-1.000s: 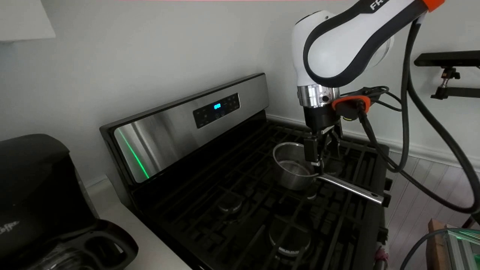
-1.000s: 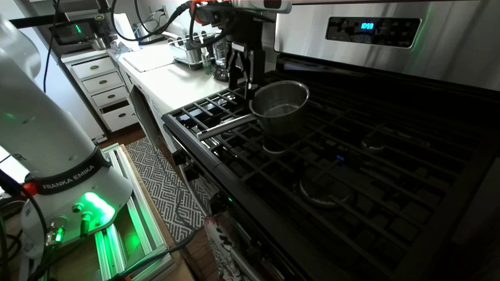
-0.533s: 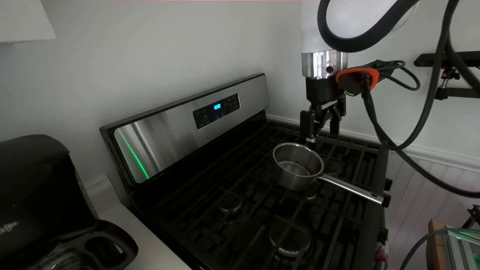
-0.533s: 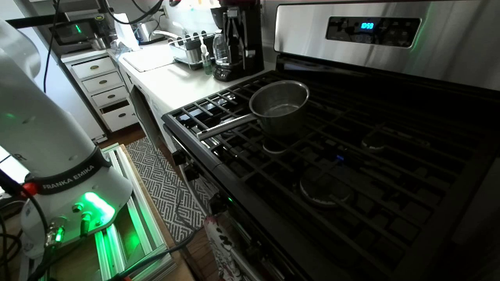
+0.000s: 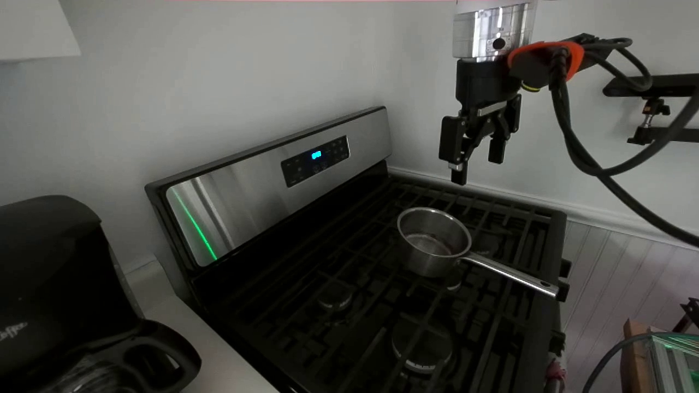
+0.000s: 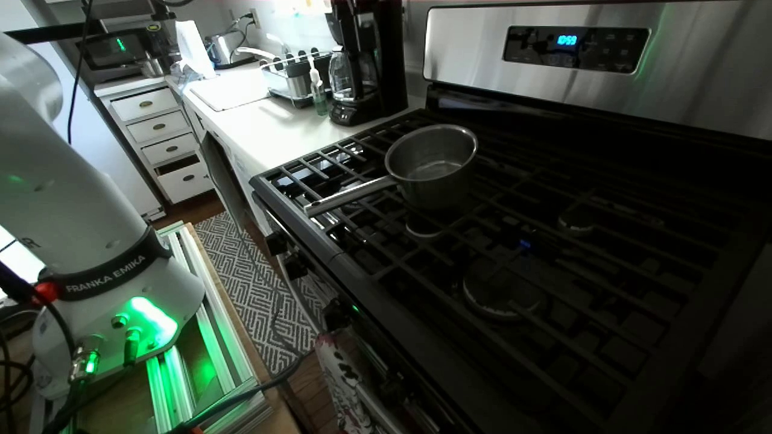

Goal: Move the pot to the center of the stove

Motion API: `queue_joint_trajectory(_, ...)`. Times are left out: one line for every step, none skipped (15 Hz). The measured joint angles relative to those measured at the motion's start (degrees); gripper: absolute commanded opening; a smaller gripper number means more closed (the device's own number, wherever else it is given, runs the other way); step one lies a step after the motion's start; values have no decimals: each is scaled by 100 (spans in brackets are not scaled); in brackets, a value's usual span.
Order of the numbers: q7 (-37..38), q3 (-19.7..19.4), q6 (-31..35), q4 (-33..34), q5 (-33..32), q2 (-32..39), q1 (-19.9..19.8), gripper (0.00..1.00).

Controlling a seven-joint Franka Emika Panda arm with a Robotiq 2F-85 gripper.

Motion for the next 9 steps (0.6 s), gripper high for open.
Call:
queue_joint_trajectory(29, 25, -69, 34, -4, -52, -2, 100)
queue_joint_trajectory(59, 51, -116, 60, -12, -101, -3, 100)
queue_joint_trajectory(96, 81, -163, 87, -23, -145, -4, 100)
queue_joint_trajectory(129, 107, -203, 111, -28, -179, -4, 100)
queue_joint_trajectory(149, 123, -221, 119, -30, -205, -4, 100)
queue_joint_trajectory(156, 129, -229, 119, -32, -219, -4, 100)
queue_joint_trajectory(158, 130, -234, 119, -33, -220, -5, 100)
queue_joint_trajectory(158, 130, -236, 119, -34, -220, -6, 100)
queue_joint_trajectory(159, 130, -237, 119, -34, -220, -7, 100)
